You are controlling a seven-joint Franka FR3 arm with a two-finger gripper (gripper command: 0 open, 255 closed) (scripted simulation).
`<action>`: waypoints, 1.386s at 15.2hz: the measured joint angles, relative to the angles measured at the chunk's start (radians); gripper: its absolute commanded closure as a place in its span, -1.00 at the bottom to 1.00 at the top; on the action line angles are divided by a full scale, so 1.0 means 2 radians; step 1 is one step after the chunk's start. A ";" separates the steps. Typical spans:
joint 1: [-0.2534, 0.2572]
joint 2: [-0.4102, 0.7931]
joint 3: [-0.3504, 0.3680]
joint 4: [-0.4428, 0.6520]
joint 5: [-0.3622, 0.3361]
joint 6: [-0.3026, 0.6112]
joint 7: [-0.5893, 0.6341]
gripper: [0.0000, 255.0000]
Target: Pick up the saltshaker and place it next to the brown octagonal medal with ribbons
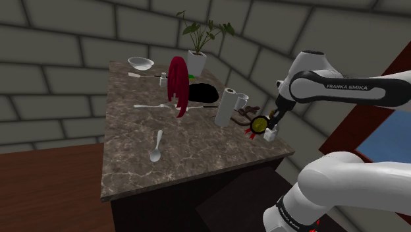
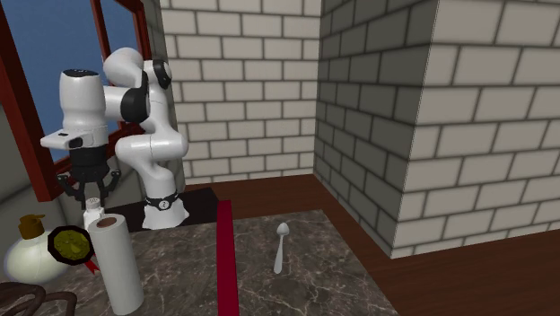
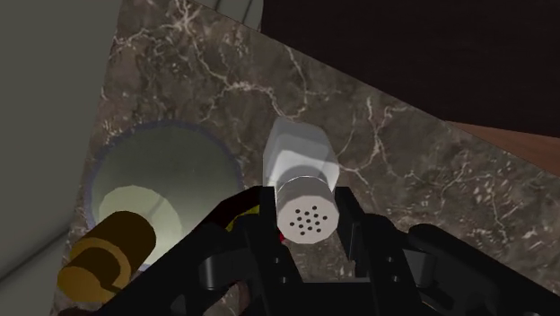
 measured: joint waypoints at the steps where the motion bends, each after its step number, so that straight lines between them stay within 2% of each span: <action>1: -0.001 0.004 -0.002 -0.005 -0.002 0.009 0.001 1.00; 9: -0.007 0.032 -0.015 -0.044 -0.020 0.075 0.010 1.00; 15: -0.009 0.035 -0.017 -0.049 -0.023 0.083 0.011 1.00; 16: -0.009 0.035 -0.017 -0.049 -0.023 0.083 0.011 -1.00; 21: -0.009 0.035 -0.017 -0.049 -0.023 0.083 0.011 -1.00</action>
